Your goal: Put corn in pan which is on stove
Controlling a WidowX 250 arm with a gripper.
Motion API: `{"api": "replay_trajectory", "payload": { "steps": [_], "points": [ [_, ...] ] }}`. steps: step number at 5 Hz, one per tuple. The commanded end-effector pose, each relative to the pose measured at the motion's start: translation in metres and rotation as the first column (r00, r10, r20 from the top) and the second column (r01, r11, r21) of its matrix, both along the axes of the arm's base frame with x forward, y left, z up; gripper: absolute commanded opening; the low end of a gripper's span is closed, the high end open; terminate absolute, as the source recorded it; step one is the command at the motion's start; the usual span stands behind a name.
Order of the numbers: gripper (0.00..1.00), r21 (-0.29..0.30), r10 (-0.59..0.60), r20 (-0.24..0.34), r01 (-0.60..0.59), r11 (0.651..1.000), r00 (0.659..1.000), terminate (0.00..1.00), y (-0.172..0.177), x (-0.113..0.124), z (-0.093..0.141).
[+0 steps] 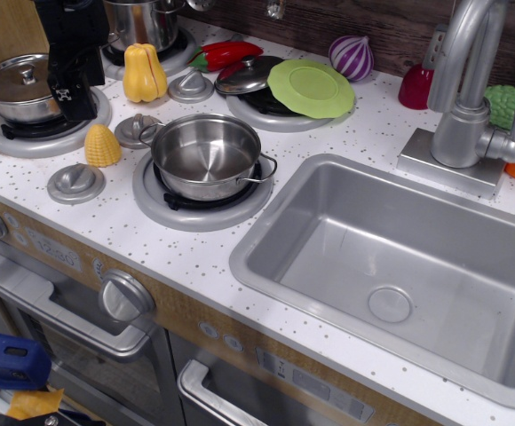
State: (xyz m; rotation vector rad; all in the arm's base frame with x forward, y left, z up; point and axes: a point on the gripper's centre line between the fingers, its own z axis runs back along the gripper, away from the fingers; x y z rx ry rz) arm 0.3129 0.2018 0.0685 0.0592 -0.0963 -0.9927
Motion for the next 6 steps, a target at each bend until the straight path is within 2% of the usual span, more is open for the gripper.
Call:
{"api": "replay_trajectory", "payload": {
  "steps": [1, 5, 6],
  "points": [
    [1.0, 0.0, 0.0, 0.0, 0.0, 1.0, 1.0, 0.0, 0.0, 0.0, 0.0],
    [1.0, 0.007, -0.014, 0.059, 0.014, 1.0, 0.998, 0.0, 0.006, 0.006, -0.038],
    [1.0, -0.009, -0.009, 0.059, 0.01, 1.0, 0.998, 0.0, 0.008, 0.006, -0.042]
  ]
}}
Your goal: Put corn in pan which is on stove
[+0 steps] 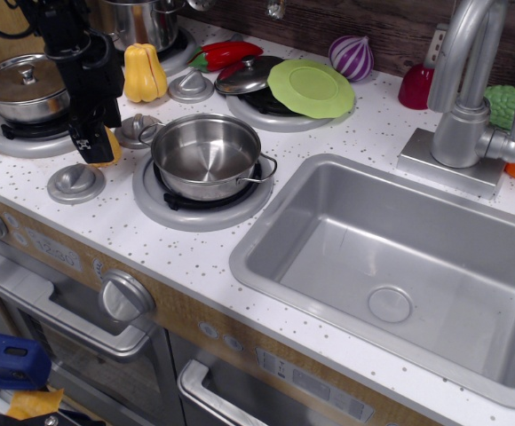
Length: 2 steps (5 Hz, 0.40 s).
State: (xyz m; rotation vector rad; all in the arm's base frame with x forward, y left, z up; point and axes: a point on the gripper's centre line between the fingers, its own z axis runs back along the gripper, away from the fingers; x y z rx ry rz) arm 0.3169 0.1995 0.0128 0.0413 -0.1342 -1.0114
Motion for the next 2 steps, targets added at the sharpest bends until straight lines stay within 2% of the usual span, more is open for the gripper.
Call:
{"api": "replay_trajectory", "payload": {
  "steps": [1, 2],
  "points": [
    [0.0, 0.028, 0.022, 0.053, -0.023, 0.999, 0.998, 0.0, 0.011, 0.001, 0.008],
    [0.0, 0.041, 0.026, 0.037, -0.028, 0.999, 0.999, 0.0, 0.008, 0.001, 0.018]
  ]
}}
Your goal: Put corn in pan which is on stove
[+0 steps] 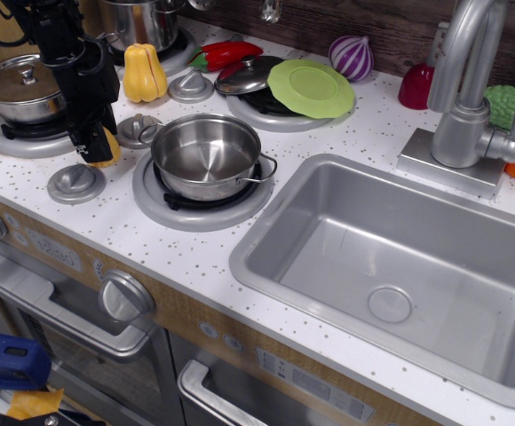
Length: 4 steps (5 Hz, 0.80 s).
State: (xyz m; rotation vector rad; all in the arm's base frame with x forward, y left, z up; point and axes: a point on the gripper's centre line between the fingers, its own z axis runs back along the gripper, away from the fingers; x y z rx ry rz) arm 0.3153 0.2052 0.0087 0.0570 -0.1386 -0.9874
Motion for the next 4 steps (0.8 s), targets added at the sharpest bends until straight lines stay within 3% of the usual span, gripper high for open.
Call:
{"api": "replay_trajectory", "payload": {
  "steps": [1, 2, 3, 4],
  "points": [
    [0.0, 0.091, -0.012, 0.005, 0.012, 0.996, 1.0, 0.0, 0.006, 0.005, 0.052],
    [0.0, 0.112, 0.001, -0.047, 0.004, 0.994, 0.999, 0.0, 0.001, 0.01, 0.085],
    [0.0, 0.131, 0.033, -0.058, -0.025, 0.991, 0.998, 0.0, -0.016, 0.013, 0.104],
    [0.0, 0.114, 0.067, -0.027, -0.063, 0.991, 0.997, 0.0, -0.052, 0.022, 0.107]
  ]
}}
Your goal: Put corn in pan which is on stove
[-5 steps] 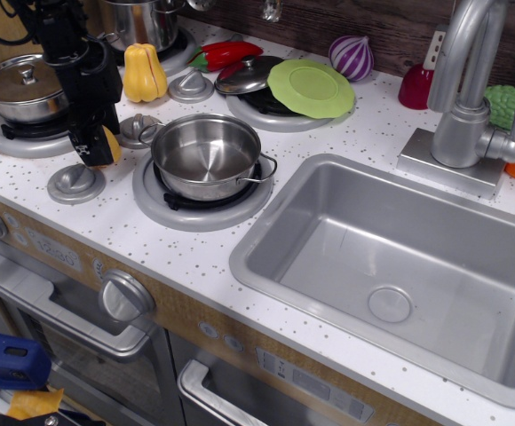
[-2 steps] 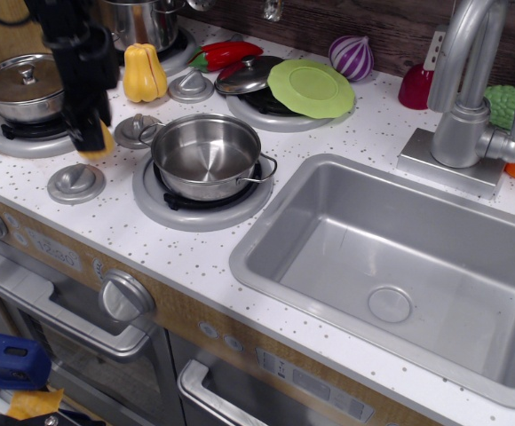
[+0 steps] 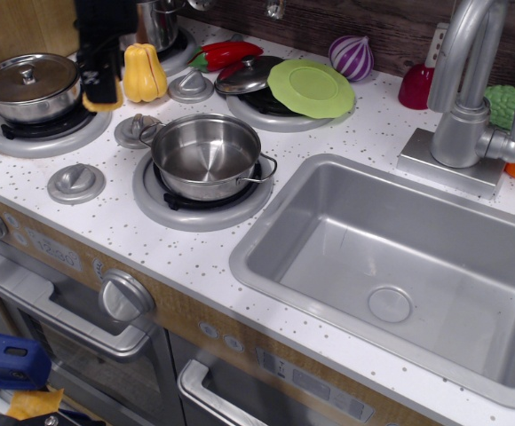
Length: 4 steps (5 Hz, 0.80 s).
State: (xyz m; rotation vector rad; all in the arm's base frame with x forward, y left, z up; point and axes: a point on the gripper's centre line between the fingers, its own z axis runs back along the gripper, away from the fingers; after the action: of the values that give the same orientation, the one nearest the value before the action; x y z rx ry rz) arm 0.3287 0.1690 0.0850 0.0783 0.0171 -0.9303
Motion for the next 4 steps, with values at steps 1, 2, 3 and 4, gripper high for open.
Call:
{"api": "replay_trajectory", "payload": {
  "steps": [1, 2, 3, 4],
  "points": [
    [0.0, 0.025, 0.037, 0.149, -0.041, 0.999, 0.988, 0.0, -0.056, 0.018, 0.025],
    [0.0, -0.038, 0.076, 0.149, -0.071, 0.997, 0.986, 0.0, -0.082, 0.024, 0.02],
    [0.0, -0.036, 0.112, 0.168, -0.107, 0.994, 0.979, 0.0, -0.101, 0.02, 0.007],
    [0.0, -0.071, 0.121, 0.163, -0.111, 0.991, 0.979, 0.0, -0.097, 0.016, -0.002]
  ]
}}
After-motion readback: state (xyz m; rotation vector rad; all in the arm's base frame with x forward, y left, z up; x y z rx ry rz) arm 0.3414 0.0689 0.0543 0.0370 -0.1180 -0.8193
